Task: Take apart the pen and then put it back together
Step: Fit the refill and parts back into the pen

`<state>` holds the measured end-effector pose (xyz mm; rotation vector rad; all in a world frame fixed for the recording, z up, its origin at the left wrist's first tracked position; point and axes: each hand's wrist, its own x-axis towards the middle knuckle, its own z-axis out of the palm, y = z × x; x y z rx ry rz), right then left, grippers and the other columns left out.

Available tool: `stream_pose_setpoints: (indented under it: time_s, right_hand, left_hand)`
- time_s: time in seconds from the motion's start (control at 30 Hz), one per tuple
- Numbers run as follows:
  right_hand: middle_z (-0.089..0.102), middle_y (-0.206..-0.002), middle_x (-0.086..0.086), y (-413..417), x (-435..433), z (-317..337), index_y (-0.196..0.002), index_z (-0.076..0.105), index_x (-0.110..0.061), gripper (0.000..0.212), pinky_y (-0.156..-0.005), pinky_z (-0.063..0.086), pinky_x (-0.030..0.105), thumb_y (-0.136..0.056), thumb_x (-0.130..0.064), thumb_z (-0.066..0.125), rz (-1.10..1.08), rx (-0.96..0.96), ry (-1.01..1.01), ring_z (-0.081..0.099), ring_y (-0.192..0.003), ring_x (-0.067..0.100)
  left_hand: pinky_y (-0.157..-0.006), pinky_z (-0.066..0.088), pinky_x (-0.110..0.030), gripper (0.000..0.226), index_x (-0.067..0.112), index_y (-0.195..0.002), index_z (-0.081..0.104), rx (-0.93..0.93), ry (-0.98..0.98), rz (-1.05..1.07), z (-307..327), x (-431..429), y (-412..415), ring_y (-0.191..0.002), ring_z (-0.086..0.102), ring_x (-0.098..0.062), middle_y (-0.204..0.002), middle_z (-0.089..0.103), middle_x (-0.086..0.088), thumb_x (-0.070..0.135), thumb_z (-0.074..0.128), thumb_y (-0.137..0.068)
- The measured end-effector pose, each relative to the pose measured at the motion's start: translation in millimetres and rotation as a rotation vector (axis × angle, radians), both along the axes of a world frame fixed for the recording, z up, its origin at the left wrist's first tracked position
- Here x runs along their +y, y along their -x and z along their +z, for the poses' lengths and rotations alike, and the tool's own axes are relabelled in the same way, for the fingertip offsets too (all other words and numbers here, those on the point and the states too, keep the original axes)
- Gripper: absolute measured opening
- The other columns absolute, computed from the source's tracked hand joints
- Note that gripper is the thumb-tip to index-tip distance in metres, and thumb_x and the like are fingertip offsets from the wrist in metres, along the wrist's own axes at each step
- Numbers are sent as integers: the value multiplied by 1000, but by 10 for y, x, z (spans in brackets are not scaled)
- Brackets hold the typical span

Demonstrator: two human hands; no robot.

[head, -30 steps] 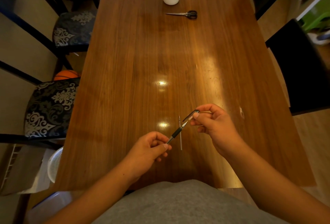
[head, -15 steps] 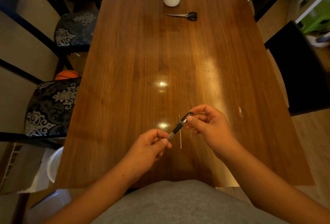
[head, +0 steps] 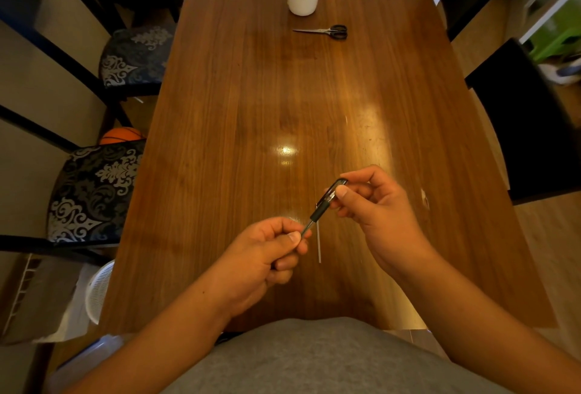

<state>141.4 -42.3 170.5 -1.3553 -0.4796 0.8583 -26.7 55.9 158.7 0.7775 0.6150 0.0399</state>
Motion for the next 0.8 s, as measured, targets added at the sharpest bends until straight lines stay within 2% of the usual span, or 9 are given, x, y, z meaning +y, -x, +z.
stream_pose_setpoints:
  time_s: [0.13,0.2,0.27,0.33,0.47,0.53,0.63,0.73,0.8]
  right_hand:
    - [74,-73,2,15,8,-3,-89,62,-17,18,-58,53,18,-87,2,62,-30,-3,-10,70,-67,11]
    - [74,-70,2,16,10,-8,-89,61,-16,18,-57,53,18,-87,2,62,-39,-13,-9,70,-65,10]
    - [73,-70,2,21,16,-12,-89,61,-16,18,-56,53,18,-87,1,62,-45,-20,-12,69,-64,11]
    - [73,-71,2,23,22,-11,-89,62,-17,18,-57,53,18,-87,1,63,-44,-20,-24,69,-65,11]
    - [73,-71,1,17,34,-14,-91,62,-15,19,-58,53,18,-87,4,61,-10,-8,-55,68,-63,11]
    - [72,-71,1,5,31,-33,-91,62,-13,18,-59,54,19,-87,5,60,25,-16,-39,68,-64,11]
    - [72,-69,1,2,20,-96,-90,61,-13,18,-58,54,20,-87,5,61,61,-48,19,68,-63,11]
    - [72,-72,3,26,-10,-234,-92,63,-16,18,-59,54,21,-86,1,64,82,-84,113,69,-67,12]
    - [73,-79,2,36,-66,-398,-99,64,-23,22,-64,53,23,-86,-6,67,90,-110,209,69,-71,9]
  left_hand:
    - [-40,34,-14,20,15,-89,61,100,-412,46,22,-29,-28,-46,43,-3,-67,68,2,0,50,-94]
    - [-49,43,-16,24,26,-88,62,161,-734,42,14,-40,-25,-57,55,-5,-74,71,8,4,56,-93]
    - [-60,47,-17,25,31,-88,62,166,-902,44,0,-47,-14,-70,61,-7,-80,72,12,7,58,-92]
    - [-53,45,-17,29,33,-85,63,147,-829,56,-17,-53,-13,-61,57,-8,-77,72,9,6,57,-93]
    - [-39,32,-14,13,14,-90,65,23,-236,56,-30,-21,7,-45,42,-3,-69,66,0,8,54,-89]
    - [-38,33,-14,15,14,-91,68,-3,-113,-3,-72,8,34,-46,43,-4,-72,65,-2,12,54,-87]
    - [-45,44,-18,18,23,-92,67,96,-363,-114,-179,26,59,-54,57,-8,-77,72,-2,13,53,-93]
    - [-63,53,-24,29,45,-92,63,204,-688,-236,-332,39,71,-74,71,-8,-88,77,5,17,56,-93]
    - [-72,56,-31,28,50,-90,62,258,-755,-286,-450,41,96,-77,71,-6,-89,77,10,22,58,-91]
